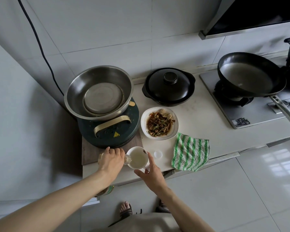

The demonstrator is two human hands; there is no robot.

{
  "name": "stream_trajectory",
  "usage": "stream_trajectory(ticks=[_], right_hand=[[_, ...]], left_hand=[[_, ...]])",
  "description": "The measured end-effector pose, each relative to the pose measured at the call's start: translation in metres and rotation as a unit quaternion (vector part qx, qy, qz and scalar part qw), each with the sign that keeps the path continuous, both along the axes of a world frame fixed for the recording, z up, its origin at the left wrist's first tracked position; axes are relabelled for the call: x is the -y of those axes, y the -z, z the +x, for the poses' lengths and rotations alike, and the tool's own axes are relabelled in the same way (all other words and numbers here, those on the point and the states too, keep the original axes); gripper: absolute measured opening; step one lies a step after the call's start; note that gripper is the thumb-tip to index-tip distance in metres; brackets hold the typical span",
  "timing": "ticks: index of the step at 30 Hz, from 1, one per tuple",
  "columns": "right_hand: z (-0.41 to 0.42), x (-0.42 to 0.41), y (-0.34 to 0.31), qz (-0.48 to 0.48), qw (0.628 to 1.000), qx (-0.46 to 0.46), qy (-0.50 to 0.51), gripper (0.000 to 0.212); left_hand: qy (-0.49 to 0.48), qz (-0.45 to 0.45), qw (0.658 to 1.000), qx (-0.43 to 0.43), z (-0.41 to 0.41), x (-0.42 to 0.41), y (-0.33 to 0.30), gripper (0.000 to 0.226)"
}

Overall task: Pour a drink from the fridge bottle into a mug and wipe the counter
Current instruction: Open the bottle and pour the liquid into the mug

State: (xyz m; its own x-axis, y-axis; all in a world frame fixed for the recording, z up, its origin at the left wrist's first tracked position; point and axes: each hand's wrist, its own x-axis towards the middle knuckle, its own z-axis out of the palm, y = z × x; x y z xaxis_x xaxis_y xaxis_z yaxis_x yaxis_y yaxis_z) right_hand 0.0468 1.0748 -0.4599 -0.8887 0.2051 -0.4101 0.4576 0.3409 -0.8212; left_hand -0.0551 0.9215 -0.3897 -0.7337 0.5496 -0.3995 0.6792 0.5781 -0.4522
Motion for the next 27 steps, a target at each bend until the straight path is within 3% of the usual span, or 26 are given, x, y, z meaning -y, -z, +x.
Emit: stream_trajectory(ticks=[27], right_hand=[[0.003,0.006,-0.011,-0.011,1.000,0.005,-0.001,0.090]], left_hand=[[0.025,-0.082,0.996,-0.031,-0.003,-0.009,0.000,0.067]])
